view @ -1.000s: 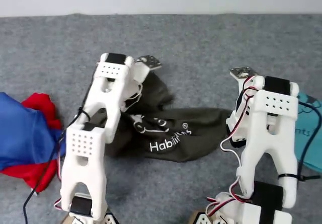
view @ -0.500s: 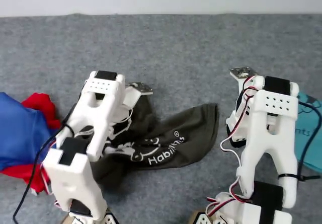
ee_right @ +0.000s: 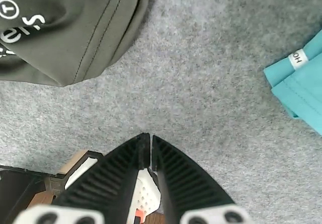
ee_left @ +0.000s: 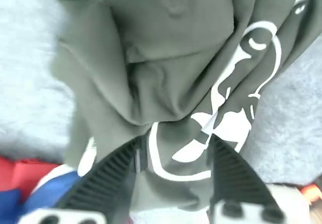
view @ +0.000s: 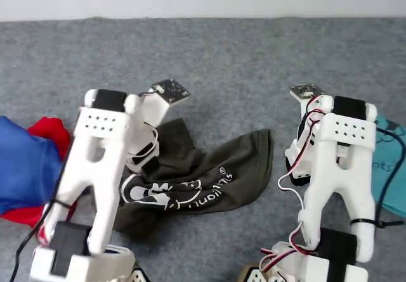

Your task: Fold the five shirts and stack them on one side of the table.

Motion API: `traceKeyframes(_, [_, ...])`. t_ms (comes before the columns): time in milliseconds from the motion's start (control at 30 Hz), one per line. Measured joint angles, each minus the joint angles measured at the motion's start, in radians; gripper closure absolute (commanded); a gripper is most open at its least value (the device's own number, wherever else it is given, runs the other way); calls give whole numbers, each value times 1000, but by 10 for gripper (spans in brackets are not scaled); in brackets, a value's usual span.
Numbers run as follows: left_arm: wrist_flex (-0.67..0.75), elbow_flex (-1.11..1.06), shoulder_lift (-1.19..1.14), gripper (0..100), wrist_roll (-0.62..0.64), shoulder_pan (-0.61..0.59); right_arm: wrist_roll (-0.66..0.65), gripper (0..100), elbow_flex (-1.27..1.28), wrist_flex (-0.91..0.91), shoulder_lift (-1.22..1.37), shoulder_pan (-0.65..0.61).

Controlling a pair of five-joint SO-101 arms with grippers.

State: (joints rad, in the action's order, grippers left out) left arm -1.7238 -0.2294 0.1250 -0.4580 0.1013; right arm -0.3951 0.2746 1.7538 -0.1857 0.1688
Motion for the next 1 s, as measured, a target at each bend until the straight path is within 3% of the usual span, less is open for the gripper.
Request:
traceKeyframes(100, [3, 0, 31, 797, 17, 0, 0, 983, 0, 0, 0, 0])
traceKeyframes(267, [161, -2, 21, 797, 132, 0, 0, 983, 0, 0, 0, 0])
traceKeyframes(500, [347, 91, -210, 798, 235, 23, 0, 983, 0, 0, 0, 0])
traceKeyframes(800, [358, 529, -638, 798, 250, 35, 0, 983, 0, 0, 0, 0])
traceKeyframes(1000, [242, 832, -882, 798, 250, 35, 0, 983, 0, 0, 0, 0])
